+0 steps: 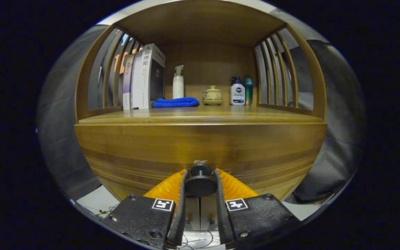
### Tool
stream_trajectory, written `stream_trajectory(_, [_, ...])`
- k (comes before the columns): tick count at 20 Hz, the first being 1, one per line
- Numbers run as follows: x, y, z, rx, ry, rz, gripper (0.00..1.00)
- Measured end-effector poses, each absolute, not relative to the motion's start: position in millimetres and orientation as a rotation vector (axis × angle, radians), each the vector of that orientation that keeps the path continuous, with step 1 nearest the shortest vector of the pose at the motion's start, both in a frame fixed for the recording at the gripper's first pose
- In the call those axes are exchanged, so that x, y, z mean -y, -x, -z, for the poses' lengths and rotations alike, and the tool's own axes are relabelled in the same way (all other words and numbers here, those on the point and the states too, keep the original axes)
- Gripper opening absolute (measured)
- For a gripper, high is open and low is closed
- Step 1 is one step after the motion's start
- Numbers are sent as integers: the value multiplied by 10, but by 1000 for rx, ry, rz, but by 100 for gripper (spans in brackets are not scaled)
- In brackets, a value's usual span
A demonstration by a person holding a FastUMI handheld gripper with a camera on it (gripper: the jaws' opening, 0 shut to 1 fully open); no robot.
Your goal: Pull open the drawer, take out the items inside it, and place them on the countertop above the cabinet.
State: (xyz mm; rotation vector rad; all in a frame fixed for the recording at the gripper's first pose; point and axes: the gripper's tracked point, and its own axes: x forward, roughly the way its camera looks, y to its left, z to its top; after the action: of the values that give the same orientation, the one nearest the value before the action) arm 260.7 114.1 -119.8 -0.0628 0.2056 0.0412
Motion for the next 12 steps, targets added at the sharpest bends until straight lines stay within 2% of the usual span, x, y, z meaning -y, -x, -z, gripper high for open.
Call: stream_trajectory(12, [-1160,-2050,1238,-210,57,-65,37])
